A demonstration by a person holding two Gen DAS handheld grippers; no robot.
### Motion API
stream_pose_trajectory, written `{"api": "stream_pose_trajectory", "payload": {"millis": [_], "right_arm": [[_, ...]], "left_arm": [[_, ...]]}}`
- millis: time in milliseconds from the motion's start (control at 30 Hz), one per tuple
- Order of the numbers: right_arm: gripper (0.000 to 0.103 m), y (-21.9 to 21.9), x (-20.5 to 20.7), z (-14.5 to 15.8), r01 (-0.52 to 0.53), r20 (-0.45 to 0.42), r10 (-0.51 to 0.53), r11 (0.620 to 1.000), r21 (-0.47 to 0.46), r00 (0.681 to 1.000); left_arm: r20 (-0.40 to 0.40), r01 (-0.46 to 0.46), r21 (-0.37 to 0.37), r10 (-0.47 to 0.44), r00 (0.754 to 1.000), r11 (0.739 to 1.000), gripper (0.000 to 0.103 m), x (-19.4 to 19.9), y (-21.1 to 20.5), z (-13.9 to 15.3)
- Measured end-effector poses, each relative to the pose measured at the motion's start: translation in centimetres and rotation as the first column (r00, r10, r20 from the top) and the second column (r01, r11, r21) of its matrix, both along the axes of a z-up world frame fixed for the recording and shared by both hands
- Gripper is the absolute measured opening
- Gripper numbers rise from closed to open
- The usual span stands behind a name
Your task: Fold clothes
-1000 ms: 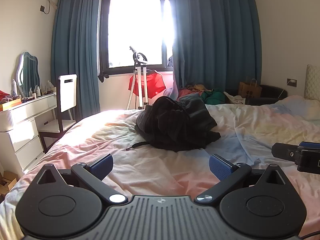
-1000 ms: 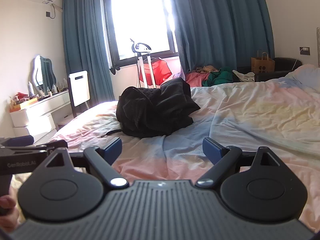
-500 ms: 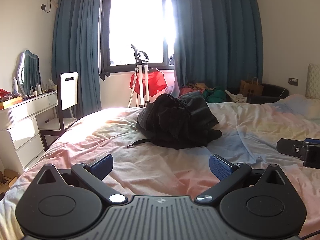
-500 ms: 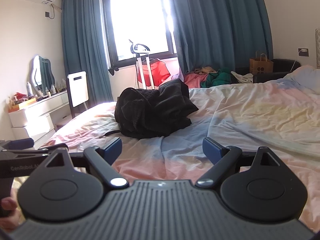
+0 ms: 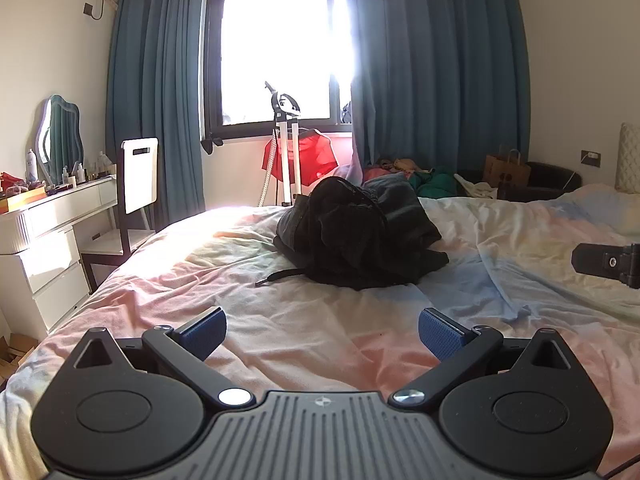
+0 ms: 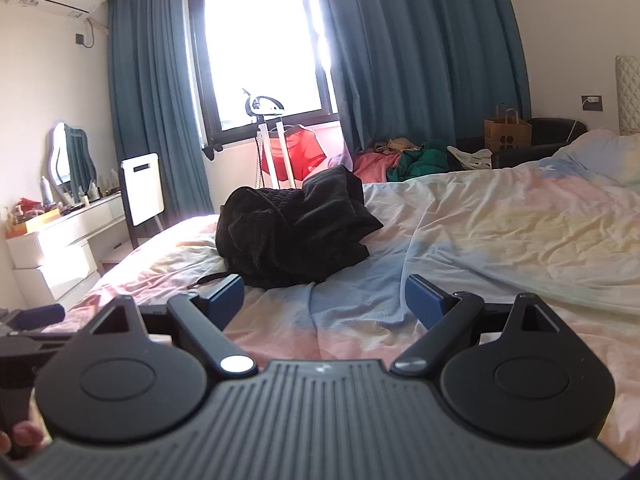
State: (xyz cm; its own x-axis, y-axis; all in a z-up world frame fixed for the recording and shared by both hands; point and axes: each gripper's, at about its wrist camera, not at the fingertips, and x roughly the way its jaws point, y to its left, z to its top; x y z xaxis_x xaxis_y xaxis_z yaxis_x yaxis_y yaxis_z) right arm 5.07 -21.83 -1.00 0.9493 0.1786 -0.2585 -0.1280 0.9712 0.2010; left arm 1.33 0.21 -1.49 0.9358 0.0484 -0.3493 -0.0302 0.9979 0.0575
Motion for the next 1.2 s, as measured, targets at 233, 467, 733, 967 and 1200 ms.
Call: {"api": "stream_pose_trajectory", "payload": {"millis": [233, 467, 733, 967, 1200], "right_arm": [[0.089, 0.3, 1.8, 3.7, 0.010, 0.068, -0.012, 1.000, 0.029, 0.998], [0.089, 0.1, 4.2, 4.1, 0.013, 0.110, -0.010, 1.000, -0.020, 0.994], [0.089, -3.1, 5.1, 1.4, 0.092, -0.025, -0.091, 0.995, 0.037, 0.996], [0.089, -4.8, 7.6, -0.6, 0.110, -0.107, -0.099, 0.989, 0.101, 0.989], [0.089, -5.8, 10.7, -2.3, 0.128, -0.164, -0.099, 0.976, 0.174, 0.982]], "left_arm": [[-0.036, -0.006, 0.005, 0.006, 0.999, 1.000, 0.103, 1.4, 0.0, -1.2], [-0.081, -0.010, 0.030, 0.012, 0.997, 1.000, 0.103, 2.7, -0.2, -2.5], [-0.073, -0.023, 0.152, 0.034, 0.997, 0.988, 0.103, 11.7, -2.4, -2.7], [-0.032, -0.029, 0.303, 0.041, 0.999, 0.953, 0.103, 22.2, -5.2, -2.0], [0.039, -0.021, 0.490, 0.003, 0.999, 0.871, 0.103, 33.8, -10.0, -1.0]]}}
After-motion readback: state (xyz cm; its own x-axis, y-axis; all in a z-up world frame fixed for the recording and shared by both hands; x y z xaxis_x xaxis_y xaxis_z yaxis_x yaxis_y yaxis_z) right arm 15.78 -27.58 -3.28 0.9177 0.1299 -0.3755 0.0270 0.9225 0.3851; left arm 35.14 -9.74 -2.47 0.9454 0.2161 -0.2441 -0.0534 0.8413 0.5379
